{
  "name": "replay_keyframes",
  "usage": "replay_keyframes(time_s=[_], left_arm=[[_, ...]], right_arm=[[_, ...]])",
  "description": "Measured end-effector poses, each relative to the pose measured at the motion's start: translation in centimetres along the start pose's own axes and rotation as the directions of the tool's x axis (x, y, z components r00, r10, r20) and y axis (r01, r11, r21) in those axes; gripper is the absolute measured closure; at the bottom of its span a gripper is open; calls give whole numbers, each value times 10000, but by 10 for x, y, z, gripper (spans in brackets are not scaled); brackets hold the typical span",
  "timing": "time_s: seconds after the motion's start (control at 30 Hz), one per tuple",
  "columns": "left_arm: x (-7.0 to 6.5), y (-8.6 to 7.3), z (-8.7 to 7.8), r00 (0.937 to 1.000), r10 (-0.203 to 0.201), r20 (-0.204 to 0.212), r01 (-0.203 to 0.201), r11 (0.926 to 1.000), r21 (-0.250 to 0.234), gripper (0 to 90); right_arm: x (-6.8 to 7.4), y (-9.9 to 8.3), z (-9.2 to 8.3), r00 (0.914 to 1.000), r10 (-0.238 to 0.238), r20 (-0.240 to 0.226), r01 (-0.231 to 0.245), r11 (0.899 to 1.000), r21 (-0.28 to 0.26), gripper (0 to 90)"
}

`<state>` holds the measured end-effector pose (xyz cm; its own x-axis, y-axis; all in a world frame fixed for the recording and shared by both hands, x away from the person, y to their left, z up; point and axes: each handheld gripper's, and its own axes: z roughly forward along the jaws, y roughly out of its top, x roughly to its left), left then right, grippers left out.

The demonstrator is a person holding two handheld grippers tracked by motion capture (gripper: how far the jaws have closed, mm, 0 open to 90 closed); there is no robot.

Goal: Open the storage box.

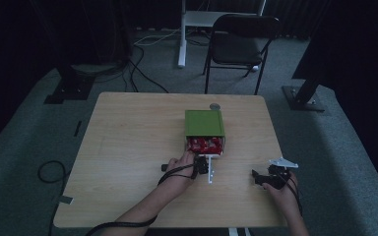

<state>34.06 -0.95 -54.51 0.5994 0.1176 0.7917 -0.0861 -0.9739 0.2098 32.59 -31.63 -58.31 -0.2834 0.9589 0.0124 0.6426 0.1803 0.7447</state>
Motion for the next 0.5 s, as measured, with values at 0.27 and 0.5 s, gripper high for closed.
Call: replay_keyframes(time_s=[0.27, 0.5], left_arm=[[-4, 1, -6, 10000, 6, 73, -6, 10000, -32, 731], [-9, 2, -12, 9999, 3, 139, -3, 10000, -26, 732]], right_arm=[[0, 0, 0, 10000, 5, 0, -5, 10000, -2, 120], [0, 0, 0, 10000, 2, -1, -2, 10000, -3, 120]])
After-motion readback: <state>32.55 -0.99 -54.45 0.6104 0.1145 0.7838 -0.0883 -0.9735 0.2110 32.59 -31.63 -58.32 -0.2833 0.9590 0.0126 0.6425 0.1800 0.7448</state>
